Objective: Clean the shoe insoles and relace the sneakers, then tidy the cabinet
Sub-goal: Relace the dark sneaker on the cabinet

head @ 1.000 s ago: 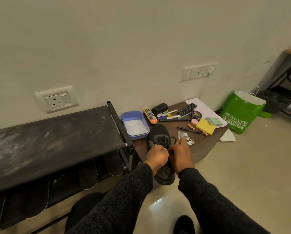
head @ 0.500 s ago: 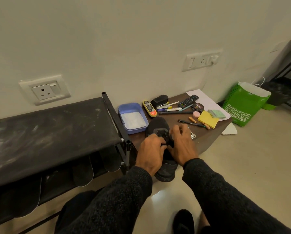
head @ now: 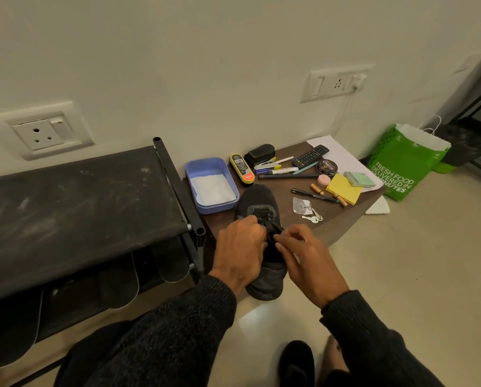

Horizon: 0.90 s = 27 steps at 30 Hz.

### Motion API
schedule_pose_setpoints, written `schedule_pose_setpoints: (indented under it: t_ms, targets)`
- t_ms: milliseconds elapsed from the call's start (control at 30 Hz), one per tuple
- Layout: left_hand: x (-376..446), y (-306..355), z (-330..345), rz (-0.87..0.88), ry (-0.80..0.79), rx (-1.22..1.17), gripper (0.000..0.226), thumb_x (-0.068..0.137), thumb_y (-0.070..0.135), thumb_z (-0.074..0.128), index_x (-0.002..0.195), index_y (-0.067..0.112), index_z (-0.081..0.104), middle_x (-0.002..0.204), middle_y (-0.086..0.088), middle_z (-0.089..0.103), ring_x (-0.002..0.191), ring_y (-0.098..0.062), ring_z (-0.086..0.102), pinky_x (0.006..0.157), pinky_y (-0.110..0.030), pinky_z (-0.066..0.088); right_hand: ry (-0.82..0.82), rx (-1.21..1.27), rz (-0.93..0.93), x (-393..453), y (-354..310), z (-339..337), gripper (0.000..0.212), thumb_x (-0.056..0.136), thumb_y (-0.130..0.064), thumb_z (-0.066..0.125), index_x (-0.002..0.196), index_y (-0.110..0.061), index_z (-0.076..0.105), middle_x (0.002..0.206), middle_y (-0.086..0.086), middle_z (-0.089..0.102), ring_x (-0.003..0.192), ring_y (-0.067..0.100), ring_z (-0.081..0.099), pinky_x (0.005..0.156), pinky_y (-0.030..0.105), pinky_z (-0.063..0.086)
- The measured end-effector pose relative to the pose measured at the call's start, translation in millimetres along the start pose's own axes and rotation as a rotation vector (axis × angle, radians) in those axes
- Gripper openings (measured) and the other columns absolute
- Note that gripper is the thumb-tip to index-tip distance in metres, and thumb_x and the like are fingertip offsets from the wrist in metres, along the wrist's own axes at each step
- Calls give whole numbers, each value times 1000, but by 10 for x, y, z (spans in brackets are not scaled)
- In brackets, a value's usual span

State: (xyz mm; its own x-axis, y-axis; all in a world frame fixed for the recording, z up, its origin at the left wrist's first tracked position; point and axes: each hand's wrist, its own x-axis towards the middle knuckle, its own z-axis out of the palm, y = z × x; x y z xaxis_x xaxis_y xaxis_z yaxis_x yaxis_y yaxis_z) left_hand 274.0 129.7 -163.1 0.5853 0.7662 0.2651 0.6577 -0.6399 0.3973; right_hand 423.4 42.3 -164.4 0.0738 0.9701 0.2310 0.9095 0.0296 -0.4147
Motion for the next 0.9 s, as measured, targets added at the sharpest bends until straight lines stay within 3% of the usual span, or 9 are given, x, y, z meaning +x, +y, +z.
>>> schedule_pose_setpoints:
  t_ms: [67, 167, 233, 300, 400, 467, 633, 700, 900]
  targets:
    - [-2, 15, -1, -15, 37, -4, 8, 94, 29, 65, 95, 21, 63, 96, 3, 57, 83, -14, 55, 72, -30, 52, -18, 12, 50, 12, 39, 8, 21, 92, -31, 59, 104, -22, 75, 111, -4, 47, 97, 10, 48, 80, 20, 50]
    - [-11, 16, 21, -57, 11, -106, 30, 91, 30, 69, 111, 22, 49, 100, 5, 58, 83, -10, 55, 74, -24, 51, -8, 19, 154, 119, 51, 38, 4, 88, -27, 70, 90, -25, 72, 109, -7, 43, 94, 9, 46, 77, 22, 49]
    - [15, 13, 10, -113, 8, -139, 41, 89, 33, 71, 115, 25, 41, 104, 6, 59, 84, -9, 57, 74, -27, 54, 24, 19, 195, 224, 17, 66, 14, 85, -23, 75, 86, -25, 61, 106, -8, 43, 87, 8, 47, 71, 23, 49]
    - [42, -10, -20, -173, 13, -122, 46, 86, 35, 74, 112, 27, 37, 102, 8, 60, 82, -9, 56, 68, -29, 50, 34, -7, 238, 343, -33, 82, 31, 83, -22, 76, 94, -28, 47, 104, -8, 44, 82, 9, 48, 66, 26, 48]
    - [63, -33, -25, -238, -48, -89, 48, 83, 41, 76, 105, 31, 34, 94, 10, 59, 78, -11, 55, 66, -26, 42, -43, -8, 345, 484, -31, 95, 58, 81, -27, 77, 122, -34, 37, 117, -4, 48, 93, 16, 55, 72, 37, 55]
    - [58, -33, -21, -249, -86, -98, 49, 82, 43, 78, 101, 32, 35, 89, 11, 56, 77, -11, 56, 66, -25, 41, -108, -84, 394, 549, -25, 94, 67, 81, -34, 77, 132, -35, 33, 120, -1, 49, 96, 19, 57, 74, 39, 56]
    - [103, -98, 13, -337, -199, -330, 44, 77, 38, 84, 95, 35, 44, 71, 8, 60, 64, -4, 59, 57, -17, 44, -143, -183, 496, 708, -24, 176, 66, 81, -36, 74, 133, -30, 34, 116, 2, 56, 98, 23, 59, 78, 43, 55]
    - [133, -140, 23, -357, -238, -397, 41, 76, 35, 85, 94, 35, 48, 68, 6, 64, 61, -3, 62, 58, -22, 53, -120, -208, 517, 743, -33, 212, 61, 81, -38, 73, 129, -29, 35, 109, 1, 58, 94, 24, 60, 78, 45, 55]
    - [155, -120, -24, -321, -184, -255, 35, 82, 42, 77, 95, 35, 46, 79, 11, 59, 71, -5, 59, 67, -27, 56, -154, -120, 533, 728, -28, 217, 53, 82, -35, 74, 116, -26, 34, 99, -1, 62, 84, 22, 60, 74, 44, 55]
